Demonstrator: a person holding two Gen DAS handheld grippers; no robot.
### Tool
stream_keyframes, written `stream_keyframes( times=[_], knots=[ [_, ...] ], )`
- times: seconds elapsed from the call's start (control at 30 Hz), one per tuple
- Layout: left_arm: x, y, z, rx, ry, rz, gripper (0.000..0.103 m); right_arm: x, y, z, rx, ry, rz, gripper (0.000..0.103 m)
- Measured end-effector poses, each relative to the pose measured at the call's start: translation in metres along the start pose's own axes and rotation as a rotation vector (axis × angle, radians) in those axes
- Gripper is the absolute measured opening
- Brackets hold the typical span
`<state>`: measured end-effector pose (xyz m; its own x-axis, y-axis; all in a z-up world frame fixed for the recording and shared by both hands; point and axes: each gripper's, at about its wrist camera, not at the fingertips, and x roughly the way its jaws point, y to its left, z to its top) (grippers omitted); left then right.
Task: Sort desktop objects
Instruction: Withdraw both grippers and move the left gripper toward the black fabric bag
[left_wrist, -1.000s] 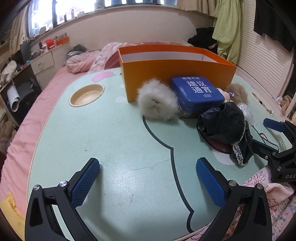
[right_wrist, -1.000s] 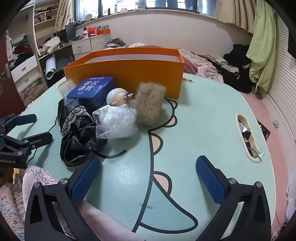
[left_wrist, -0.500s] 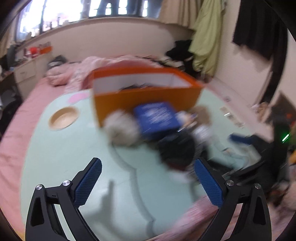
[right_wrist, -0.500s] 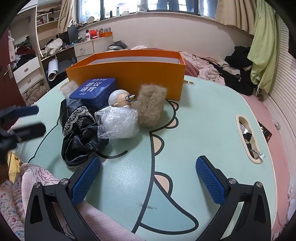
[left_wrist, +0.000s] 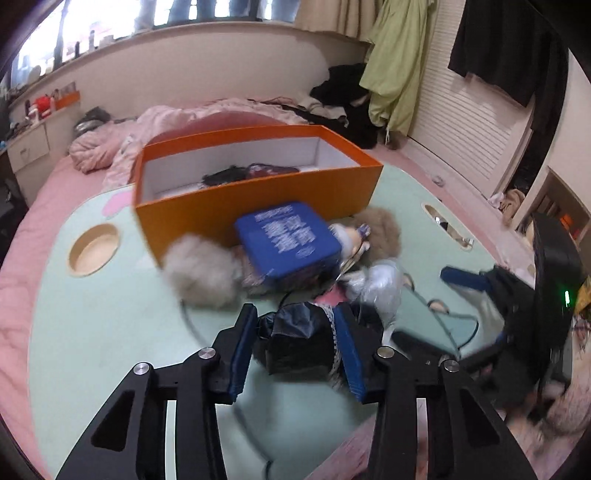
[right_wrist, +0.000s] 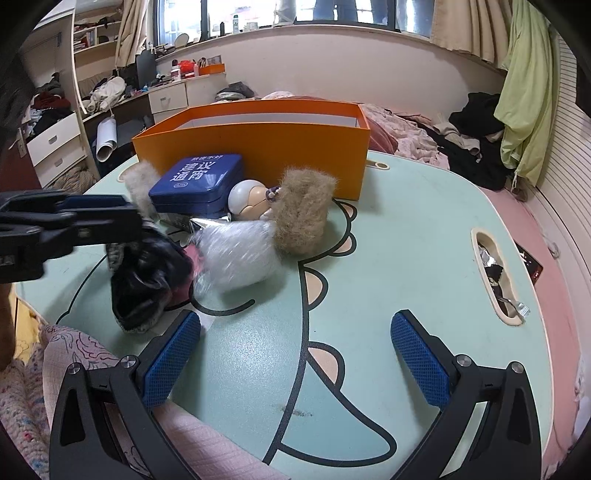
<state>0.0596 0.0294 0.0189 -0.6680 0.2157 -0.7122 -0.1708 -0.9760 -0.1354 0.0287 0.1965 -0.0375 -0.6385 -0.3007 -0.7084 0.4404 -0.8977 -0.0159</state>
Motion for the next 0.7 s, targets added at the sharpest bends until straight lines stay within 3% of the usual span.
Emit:
stream_keyframes(
  times=[0.17, 0.27, 0.33, 0.4, 0.5, 0.7],
  knots=[
    [-0.013, 0.018, -0.021, -0.055, -0.028, -0.020, 0.044, 0.000, 0.000, 0.000, 0.000, 0.000, 0.000, 0.103],
    [-0.016, 0.019, -0.028, -0.052, -0.044, -0.002, 0.059, 0.000, 0.000, 0.000, 0.000, 0.000, 0.001, 0.103],
    [-0.019, 0.016, -0.027, -0.042, -0.078, 0.012, 0.078, 0.000, -0.001, 0.000, 0.002, -0.002, 0.002, 0.103],
    [-0.022, 0.013, -0.022, -0.038, -0.101, -0.001, 0.088, -0.002, -0.001, 0.000, 0.005, -0.006, 0.008, 0.103],
    [-0.018, 0.005, -0.012, -0.021, -0.102, -0.042, 0.093, -0.003, -0.001, 0.000, 0.009, -0.008, 0.013, 0.103],
    [0.013, -0.019, 0.004, 0.074, -0.011, -0.022, 0.093, -0.003, -0.002, 0.000, 0.008, -0.008, 0.012, 0.103]
  ],
)
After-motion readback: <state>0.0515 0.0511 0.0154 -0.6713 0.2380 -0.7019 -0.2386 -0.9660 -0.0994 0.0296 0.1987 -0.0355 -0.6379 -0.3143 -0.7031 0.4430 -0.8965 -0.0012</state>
